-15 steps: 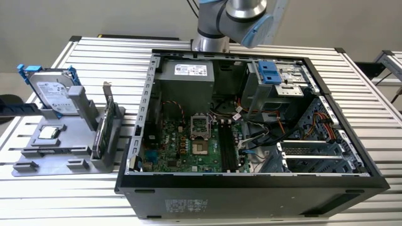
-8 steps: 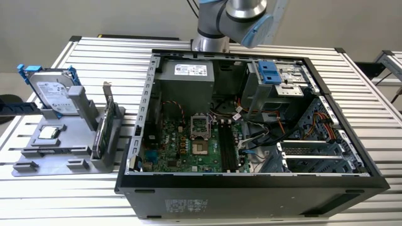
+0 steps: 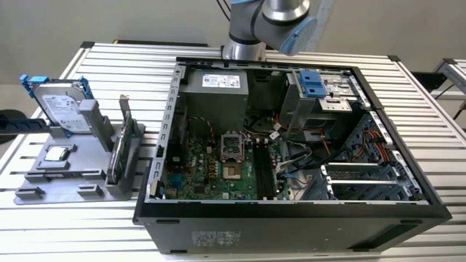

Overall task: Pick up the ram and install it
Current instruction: 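Pick up the ram and move it above insertion slot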

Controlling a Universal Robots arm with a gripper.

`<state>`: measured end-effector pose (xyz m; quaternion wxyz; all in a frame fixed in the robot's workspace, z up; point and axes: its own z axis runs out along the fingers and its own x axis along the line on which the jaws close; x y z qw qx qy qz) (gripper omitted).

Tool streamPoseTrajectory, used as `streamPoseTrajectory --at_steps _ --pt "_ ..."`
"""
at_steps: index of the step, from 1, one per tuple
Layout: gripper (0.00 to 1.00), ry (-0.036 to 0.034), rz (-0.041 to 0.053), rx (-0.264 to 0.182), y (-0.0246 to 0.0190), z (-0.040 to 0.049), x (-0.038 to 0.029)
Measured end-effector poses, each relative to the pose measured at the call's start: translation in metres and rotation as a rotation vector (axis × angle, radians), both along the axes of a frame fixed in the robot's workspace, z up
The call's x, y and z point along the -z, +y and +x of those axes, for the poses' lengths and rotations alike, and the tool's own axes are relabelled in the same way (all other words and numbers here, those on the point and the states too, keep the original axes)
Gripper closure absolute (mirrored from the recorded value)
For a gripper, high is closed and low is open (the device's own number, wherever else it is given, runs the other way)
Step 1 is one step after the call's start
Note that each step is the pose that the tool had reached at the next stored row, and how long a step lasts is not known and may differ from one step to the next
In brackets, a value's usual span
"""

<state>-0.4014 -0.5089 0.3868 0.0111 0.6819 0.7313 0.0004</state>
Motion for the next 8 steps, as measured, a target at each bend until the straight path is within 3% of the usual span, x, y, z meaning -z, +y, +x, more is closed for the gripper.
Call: streamPoseTrajectory --at_steps 8 --pt "1.0 -0.0001 0.0 0.0 0.0 0.0049 0.0001"
